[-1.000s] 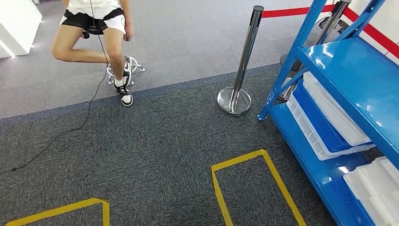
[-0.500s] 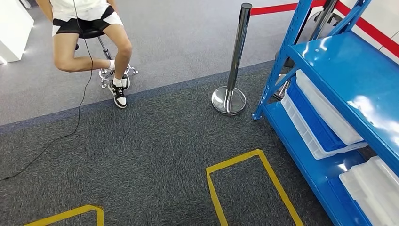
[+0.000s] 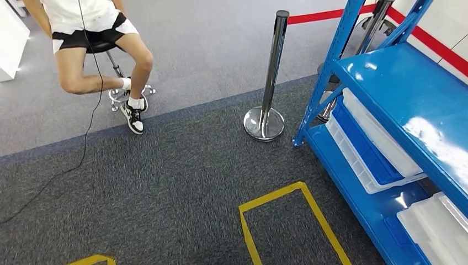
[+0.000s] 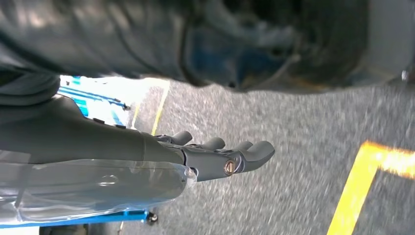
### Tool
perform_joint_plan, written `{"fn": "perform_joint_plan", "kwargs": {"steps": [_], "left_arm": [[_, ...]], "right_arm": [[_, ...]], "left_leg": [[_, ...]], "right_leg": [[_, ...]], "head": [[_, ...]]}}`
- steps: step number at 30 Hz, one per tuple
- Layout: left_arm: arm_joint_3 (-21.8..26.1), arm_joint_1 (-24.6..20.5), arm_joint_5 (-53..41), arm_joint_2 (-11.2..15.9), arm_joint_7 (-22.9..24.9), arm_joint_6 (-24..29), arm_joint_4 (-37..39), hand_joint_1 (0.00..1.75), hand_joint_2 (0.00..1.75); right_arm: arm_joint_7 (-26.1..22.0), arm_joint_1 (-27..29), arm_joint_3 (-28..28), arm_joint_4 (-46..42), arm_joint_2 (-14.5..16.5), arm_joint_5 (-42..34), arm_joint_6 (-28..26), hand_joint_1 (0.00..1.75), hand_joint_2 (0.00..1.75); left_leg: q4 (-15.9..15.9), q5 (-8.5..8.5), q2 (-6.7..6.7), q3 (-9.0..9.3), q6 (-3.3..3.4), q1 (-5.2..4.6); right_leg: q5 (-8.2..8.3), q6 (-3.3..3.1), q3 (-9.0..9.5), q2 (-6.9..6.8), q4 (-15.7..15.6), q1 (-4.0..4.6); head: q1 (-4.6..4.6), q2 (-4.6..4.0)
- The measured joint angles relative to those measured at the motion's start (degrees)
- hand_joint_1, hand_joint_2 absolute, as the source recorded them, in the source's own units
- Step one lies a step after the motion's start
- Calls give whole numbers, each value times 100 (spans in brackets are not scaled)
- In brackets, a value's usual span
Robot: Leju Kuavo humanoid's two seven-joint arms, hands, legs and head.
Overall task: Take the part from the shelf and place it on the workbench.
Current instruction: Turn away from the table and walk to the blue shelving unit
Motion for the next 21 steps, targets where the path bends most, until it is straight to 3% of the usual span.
{"fn": "perform_joint_plan", "kwargs": {"steps": [2,3,6,7,8,10,11,12,14,15,17,19,21], "left_arm": [[25,13,52,-16,-18,31,0,0,0],[46,18,85,-24,-29,46,0,0,0],[119,7,126,-48,-47,59,0,0,0],[134,5,128,-52,-50,59,0,0,0],[145,8,132,-55,-54,60,0,0,0],[162,19,161,-60,-65,65,0,0,0],[175,18,180,-60,-74,67,0,0,0],[191,14,200,-62,-83,69,0,0,0],[227,4,221,-65,-95,68,0,0,0],[245,1,226,-68,-96,68,0,0,0],[271,-8,228,-73,-96,67,0,0,0],[281,-11,227,-77,-97,67,0,0,0],[283,-10,223,-79,-98,66,1,0,0]], "right_arm": [[-7,3,36,0,-17,58,21,0,0],[-14,-4,61,0,-27,92,36,0,0],[-46,-22,131,0,-56,135,62,0,0],[-55,-20,149,0,-66,142,64,0,0],[-59,-15,165,0,-74,150,66,0,0],[-43,5,186,1,-91,161,85,0,0],[-17,19,191,7,-92,163,109,0,0],[10,13,194,13,-92,165,134,0,0],[48,-12,204,25,-88,165,171,0,0],[56,-31,207,23,-90,163,174,0,0],[89,-24,207,22,-95,155,174,0,0],[125,-10,207,22,-100,136,172,0,0],[140,-6,206,22,-102,106,172,0,0]], "left_leg": [[-198,-8,7,211,4,50],[-270,-16,7,319,-5,78],[-317,-110,18,467,-60,109],[-310,-157,18,516,-86,121],[-298,-211,15,575,-114,140],[-244,-351,12,699,-197,193],[-200,-422,23,749,-247,216],[-155,-489,44,765,-301,226],[-85,-586,103,762,-381,219],[-68,-623,127,759,-410,216],[132,-664,132,714,-452,239],[737,-778,100,377,-493,266],[1469,-1026,84,-143,-507,272]], "right_leg": [[-30,38,32,-37,112,17],[-126,60,-40,-48,285,19],[-500,141,-611,-60,1153,-28],[-491,176,-761,-65,1302,-53],[-360,217,-823,-72,1268,-81],[139,305,-695,-102,718,-134],[297,326,-634,-141,455,-130],[368,298,-591,-184,263,-112],[323,158,-626,-215,189,-58],[319,80,-610,-185,174,-53],[294,0,-537,-117,153,-52],[249,-56,-426,-66,106,-45],[186,-87,-330,7,80,-22]], "head": [[5,0],[4,0],[3,0],[3,0],[2,0],[2,0],[8,0],[15,0],[27,0],[28,0],[19,0],[17,0],[17,0]]}}
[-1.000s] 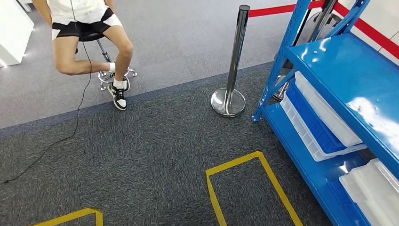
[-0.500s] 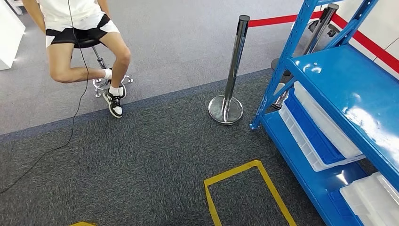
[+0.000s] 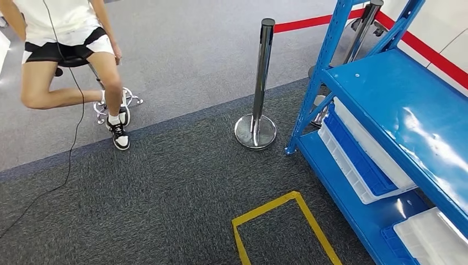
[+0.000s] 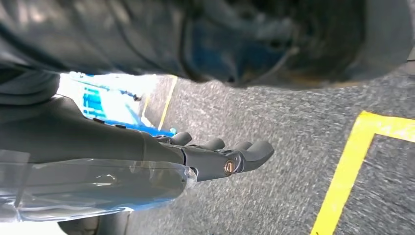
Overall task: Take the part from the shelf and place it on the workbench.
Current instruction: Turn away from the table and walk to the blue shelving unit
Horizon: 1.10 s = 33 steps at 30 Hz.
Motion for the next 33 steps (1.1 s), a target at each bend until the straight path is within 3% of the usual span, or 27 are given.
{"fn": "perform_joint_plan", "kwargs": {"steps": [1,2,3,5,7,8,10,12,14,16,17,18,20,21,22,23,25,27,29,31,32,33], "left_arm": [[1,3,-8,0,-1,-2,0,0,0],[1,7,-19,0,-1,-4,1,0,0],[2,11,-32,0,-3,-7,0,0,0],[2,22,-61,1,-8,-11,0,0,0],[-1,22,-97,13,-19,-15,0,0,0],[-4,20,-121,16,-23,-19,0,0,0],[-9,10,-163,13,-30,-29,1,0,0],[-13,12,-202,3,-33,-42,2,0,0],[-17,11,-229,0,-35,-58,2,0,0],[-21,10,-250,0,-36,-74,2,0,0],[-25,9,-262,0,-36,-79,2,0,0],[-30,9,-277,0,-36,-83,2,0,0],[-47,22,-295,-5,-33,-87,2,0,0],[-55,29,-301,-10,-32,-89,3,0,0],[-62,29,-304,-15,-31,-91,5,0,0],[-69,24,-308,-19,-31,-93,7,0,0],[-96,7,-321,-20,-30,-97,8,0,0],[-130,3,-338,-20,-28,-103,8,0,0],[-151,0,-357,-19,-25,-109,8,0,0],[-163,4,-383,-18,-21,-115,8,0,0],[-166,9,-396,-16,-19,-117,8,0,0],[-169,14,-408,-14,-17,-118,8,0,0]], "right_arm": [[4,0,-1,0,0,-18,0,0,0],[5,1,-1,0,0,-32,0,0,0],[8,3,-2,0,0,-48,-1,0,0],[17,7,-9,0,6,-86,-9,0,0],[38,0,-27,-1,31,-131,-24,0,0],[56,-2,-38,-2,43,-152,-34,0,0],[86,10,-66,-4,52,-194,-70,0,0],[95,25,-106,-4,51,-236,-102,0,0],[97,13,-142,-4,50,-260,-111,0,0],[97,5,-176,-4,50,-277,-116,0,0],[99,9,-196,-4,50,-290,-119,0,0],[102,19,-218,-4,50,-304,-126,0,0],[107,48,-258,-4,48,-324,-137,0,0],[107,54,-272,-3,45,-327,-142,0,0],[107,49,-282,-4,43,-328,-142,0,0],[106,42,-290,-4,40,-328,-143,0,0],[106,30,-310,-7,41,-338,-146,0,0],[110,36,-326,-8,44,-357,-162,0,0],[116,23,-337,-11,44,-374,-181,0,0],[133,8,-362,-14,45,-393,-190,0,0],[146,9,-381,-15,46,-403,-189,0,0],[162,17,-400,-15,48,-413,-187,0,0]], "left_leg": [[214,-75,-5,-212,11,-2],[241,-42,-15,-336,36,-8],[63,135,-38,-366,70,-21],[-643,726,-177,-248,146,-62],[-1147,999,-361,-123,235,-119],[-1262,1015,-412,-89,276,-141],[-1392,1009,-355,59,329,-139],[-1495,1003,-243,226,349,-120],[-1528,946,-130,327,369,-128],[-1522,854,-12,402,375,-139],[-1520,802,41,457,374,-143],[-1517,747,89,527,372,-145],[-1526,626,187,683,358,-150],[-1526,575,240,746,340,-153],[-1524,529,296,781,313,-159],[-1515,498,350,808,285,-167],[-1480,457,418,861,230,-179],[-1287,391,279,833,164,-157],[-721,195,60,522,71,-91],[-94,-42,-11,69,-17,-13],[39,-72,-14,-83,-53,20],[-11,7,-16,-146,-84,49]], "right_leg": [[-39,-5,54,50,-5,13],[-82,-7,116,105,-7,23],[-129,-7,188,166,-9,29],[-216,0,306,277,-17,28],[-284,42,350,398,-40,15],[-291,70,368,450,-34,19],[-287,122,432,470,-25,32],[-380,164,404,234,163,50],[-653,214,89,-16,697,58],[-845,250,-321,-66,1252,58],[-790,257,-432,-76,1325,57],[-613,257,-448,-93,1208,59],[-79,200,-282,-243,579,91],[53,161,-226,-368,305,132],[135,108,-193,-474,120,173],[112,61,-214,-537,57,204],[135,-14,-176,-467,-39,199],[131,-54,-52,-353,-113,145],[118,-72,36,-230,-160,99],[82,-67,77,-85,-164,65],[51,-51,114,-12,-164,45],[13,-27,165,58,-162,21]], "head": [[1,0],[1,0],[1,0],[1,0],[-1,0],[-1,0],[-1,0],[6,0],[11,0],[11,0],[11,0],[12,0],[12,0],[14,0],[18,1],[24,1],[34,1],[30,0],[24,0],[23,0],[23,0],[23,0]]}}
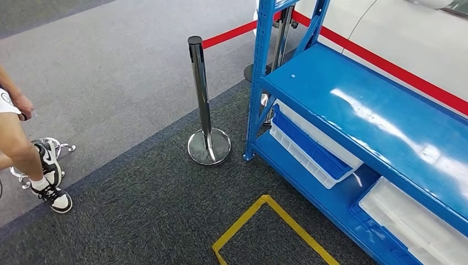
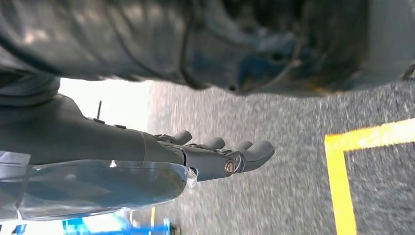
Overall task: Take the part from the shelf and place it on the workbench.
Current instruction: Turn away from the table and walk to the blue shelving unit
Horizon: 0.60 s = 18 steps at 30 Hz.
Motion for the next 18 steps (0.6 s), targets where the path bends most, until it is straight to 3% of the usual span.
{"fn": "perform_joint_plan", "kwargs": {"steps": [2,4,5,7,9,10,12,14,15,16,18], "left_arm": [[-7,11,-11,5,-3,-2,0,0,0],[-18,19,-10,9,-22,-11,1,0,0],[-24,17,-5,10,-39,-15,2,0,0],[-29,3,8,15,-69,-17,3,0,0],[-28,2,20,16,-82,-16,2,0,0],[-28,4,33,15,-87,-14,2,0,0],[-28,5,83,14,-95,-4,3,0,0],[-26,4,152,14,-97,9,3,0,0],[-21,4,182,14,-97,14,2,0,0],[-14,4,209,14,-96,17,2,0,0],[7,14,263,4,-91,31,5,0,0]], "right_arm": [[24,19,-26,0,4,-10,13,0,0],[33,15,-38,-1,7,5,50,0,0],[33,9,-41,-1,8,22,76,0,0],[33,6,-43,-1,15,61,120,0,0],[33,23,-43,0,16,85,143,0,0],[33,22,-43,0,16,96,157,0,0],[32,8,-42,0,17,137,199,0,0],[31,3,-40,0,17,202,258,0,0],[31,8,-39,0,17,230,281,0,0],[31,16,-38,0,17,257,298,0,0],[26,28,-33,0,6,313,324,0,0]], "left_leg": [[-590,505,-72,97,-59,61],[-1140,806,-228,213,-72,81],[-1256,862,-288,236,-44,75],[-1275,834,-260,264,67,52],[-1329,861,-178,361,159,48],[-1351,853,-135,415,198,41],[-1370,810,-40,476,266,8],[-1370,739,58,540,315,-44],[-1371,695,102,590,329,-72],[-1371,646,144,652,336,-100],[-1379,548,236,783,334,-144]], "right_leg": [[-93,73,108,130,7,-54],[-179,162,166,245,34,-89],[-208,211,159,293,40,-93],[-212,297,172,353,66,-95],[-248,346,143,224,215,-96],[-329,351,34,108,420,-91],[-596,349,-383,-92,1097,-67],[-744,328,-789,-139,1625,-44],[-660,302,-870,-148,1637,-29],[-456,258,-845,-166,1440,-2],[7,104,-634,-334,773,97]], "head": [[-1,0],[-10,0],[-15,0],[-21,0],[-17,0],[-16,0],[-15,0],[-15,0],[-15,0],[-15,0],[-22,0]]}}
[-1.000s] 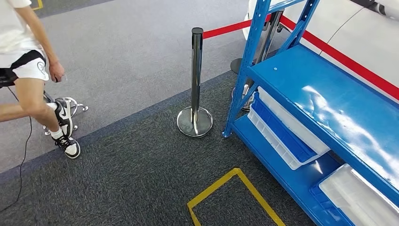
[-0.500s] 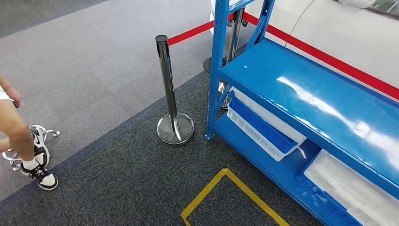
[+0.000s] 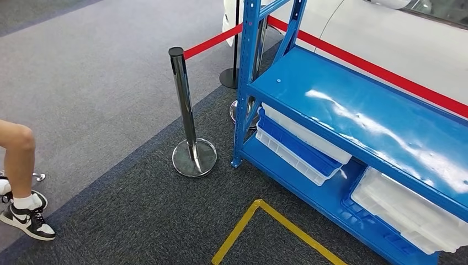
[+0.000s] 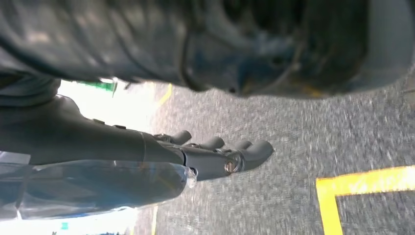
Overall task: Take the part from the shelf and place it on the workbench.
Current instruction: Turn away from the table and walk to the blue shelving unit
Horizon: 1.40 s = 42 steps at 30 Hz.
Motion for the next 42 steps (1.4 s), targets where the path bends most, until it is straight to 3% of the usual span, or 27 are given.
{"fn": "perform_joint_plan", "kwargs": {"steps": [1,3,5,7,9,11,12,13,15,16,18,20,22,23,25,27,28,30,31,33,34,36,37,38,40,42], "left_arm": [[15,4,45,-8,7,19,3,0,0],[61,-2,169,-26,37,81,8,0,0],[136,-26,294,-29,71,152,8,0,0],[211,-31,377,-31,95,192,8,0,0],[287,-27,459,-30,106,228,8,0,0],[381,-24,565,-23,107,279,8,0,0],[426,-23,612,-19,106,299,8,0,0],[465,-19,652,-16,103,309,8,0,0],[536,-7,700,-15,91,313,9,0,0],[567,0,714,-15,84,307,9,0,0],[614,-2,726,-17,71,293,10,0,0],[633,-13,730,-21,56,280,10,0,0],[645,-13,719,-25,41,268,10,0,0],[651,-13,710,-26,30,263,10,0,0],[658,-12,674,-26,12,252,10,0,0],[659,-14,613,-25,4,245,10,0,0],[658,-14,585,-25,2,243,10,0,0],[656,-10,532,-27,0,237,10,0,0],[651,-1,503,-34,1,231,12,0,0],[619,0,414,-44,5,219,15,0,0],[595,-4,357,-48,14,212,17,0,0],[536,-28,241,-41,39,203,17,0,0],[505,-33,200,-39,52,197,17,0,0],[474,-35,173,-35,60,192,17,0,0],[431,-32,152,-29,68,189,17,0,0],[410,-30,146,-19,73,190,17,0,0]], "right_arm": [[-7,-10,12,0,-10,42,24,0,0],[-29,-37,65,-2,-31,165,96,0,0],[-61,-34,142,-4,-33,293,174,0,0],[-90,-27,199,-4,-33,377,225,0,0],[-104,-49,253,-5,-34,454,254,0,0],[-111,-61,336,-7,-34,553,278,0,0],[-113,-60,383,-7,-34,598,289,0,0],[-115,-53,423,-7,-32,632,297,0,0],[-115,-32,483,-6,-26,670,303,0,0],[-115,-25,502,-5,-23,679,303,0,0],[-113,-31,545,-5,-19,686,301,0,0],[-104,-30,574,-7,-17,680,295,0,0],[-94,-19,580,-7,-18,663,284,0,0],[-92,-23,580,-7,-18,649,274,0,0],[-91,-35,579,-7,-17,604,246,0,0],[-87,-36,577,-7,-17,549,198,0,0],[-85,-28,575,-7,-17,526,175,0,0],[-82,-4,567,-7,-17,485,145,0,0],[-81,6,557,-6,-25,462,128,0,0],[-80,2,520,-7,-29,383,70,0,0],[-80,0,490,-7,-30,332,34,0,0],[-80,9,418,-8,-15,231,-24,0,0],[-80,15,385,-8,-7,199,-40,0,0],[-80,11,355,-8,1,177,-48,0,0],[-80,-8,308,-9,7,159,-52,0,0],[-80,-16,274,-9,7,155,-54,0,0]], "left_leg": [[-5,-42,49,40,-12,-13],[-2,-90,165,86,-56,-20],[60,-111,214,158,-114,-15],[325,-199,23,116,-177,10],[904,-460,-196,-224,-256,61],[1419,-714,-242,-622,-340,118],[1465,-723,-243,-727,-374,144],[1333,-608,-247,-746,-401,169],[695,-92,-329,-612,-458,225],[403,79,-396,-549,-470,236],[139,240,-494,-496,-413,233],[131,232,-449,-460,-290,219],[87,223,-372,-364,-207,224],[61,209,-332,-310,-174,222],[30,153,-239,-233,-130,191],[25,68,-140,-147,-107,150],[24,16,-94,-83,-101,128],[12,-101,7,72,-91,85],[3,-156,60,151,-94,62],[-38,-255,176,251,-129,33],[-35,-273,225,310,-155,24],[16,-291,261,421,-209,24],[156,-292,175,422,-233,29],[375,-332,58,328,-260,41],[1030,-559,-175,-99,-309,76],[1491,-828,-233,-536,-355,111]], "right_leg": [[65,-74,80,-122,-279,63],[41,-174,136,-260,-506,140],[117,-193,235,-150,-624,109],[150,-204,377,-35,-701,41],[132,-213,449,84,-726,-7],[89,-189,491,232,-725,-43],[57,-164,529,308,-724,-66],[19,-130,579,380,-722,-93],[-74,-45,676,503,-710,-147],[-119,2,708,560,-692,-165],[-179,97,718,645,-666,-167],[-186,171,731,676,-647,-161],[-224,210,679,513,-479,-157],[-308,221,555,395,-248,-152],[-567,230,123,222,450,-139],[-678,206,-264,191,926,-124],[-571,172,-329,180,897,-106],[-83,39,-204,91,315,-29],[90,-43,-120,-28,14,28],[191,-157,-7,-228,-393,127],[143,-174,13,-252,-436,143],[173,-189,173,-132,-554,101],[165,-199,264,-65,-604,68],[156,-213,355,1,-649,39],[119,-234,444,135,-694,6],[50,-228,510,294,-698,-11]], "head": [[-2,0],[-2,0],[8,0],[3,0],[-4,0],[-7,0],[-7,0],[-7,0],[-8,0],[-10,0],[-12,0],[-12,0],[-10,0],[-9,0],[-7,0],[-7,0],[-7,0],[-6,0],[-14,0],[-13,0],[-11,0],[-3,0],[-9,0],[-19,0],[-35,0],[-36,0]]}}
